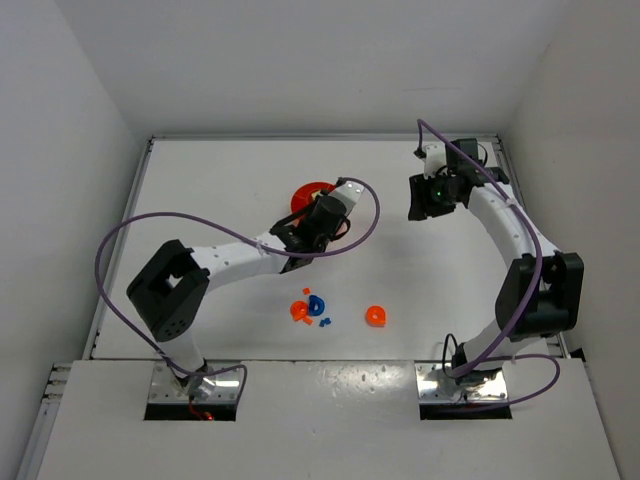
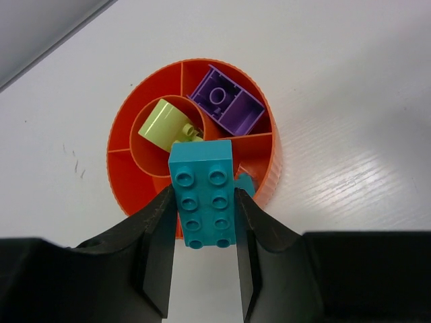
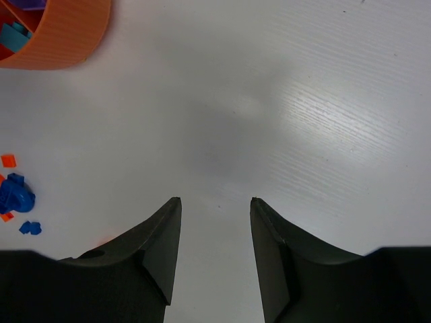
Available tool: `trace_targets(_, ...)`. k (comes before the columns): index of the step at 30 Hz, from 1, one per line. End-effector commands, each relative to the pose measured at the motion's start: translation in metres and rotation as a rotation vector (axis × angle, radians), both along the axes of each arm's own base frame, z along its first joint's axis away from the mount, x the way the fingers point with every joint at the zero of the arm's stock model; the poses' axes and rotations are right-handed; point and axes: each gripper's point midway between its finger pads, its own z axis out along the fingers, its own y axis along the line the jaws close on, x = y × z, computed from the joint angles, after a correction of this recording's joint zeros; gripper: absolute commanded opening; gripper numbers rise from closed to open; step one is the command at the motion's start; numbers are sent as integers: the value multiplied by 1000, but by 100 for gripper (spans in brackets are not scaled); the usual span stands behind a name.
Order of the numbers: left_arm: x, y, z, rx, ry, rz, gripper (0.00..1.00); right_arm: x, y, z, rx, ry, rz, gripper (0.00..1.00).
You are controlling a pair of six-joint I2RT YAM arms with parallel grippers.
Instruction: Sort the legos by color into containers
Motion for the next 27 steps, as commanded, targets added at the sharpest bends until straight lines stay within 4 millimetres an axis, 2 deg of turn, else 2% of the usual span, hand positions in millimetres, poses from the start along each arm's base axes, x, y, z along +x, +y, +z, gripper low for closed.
trace_targets(1, 8, -8, 12, -27, -74, 37, 0, 14, 2, 12, 25, -53, -6, 46)
trace_targets(5, 11, -4, 3, -3, -79, 60, 0, 14, 4, 12, 32, -52, -1, 46)
trace_targets(6, 13, -4, 8, -8, -88, 70, 0, 14, 4, 12, 32, -52, -1, 46)
trace_targets(9, 15, -2, 2, 16, -82, 90, 0, 14, 5, 9, 39, -43, 4, 46)
trace_targets(18, 19, 0, 4, 14, -107, 114, 1, 14, 7, 3, 46, -24, 9, 46)
trace_targets(23, 20, 1, 1, 25, -105, 125, 10, 14, 7, 3, 46, -24, 9, 46)
trace_targets(24, 17, -2, 1, 25, -105, 116, 16, 14, 7, 3, 46, -24, 9, 46)
trace_targets(27, 17, -1, 1, 27, -108, 124, 22, 13, 9, 3, 53, -23, 14, 46)
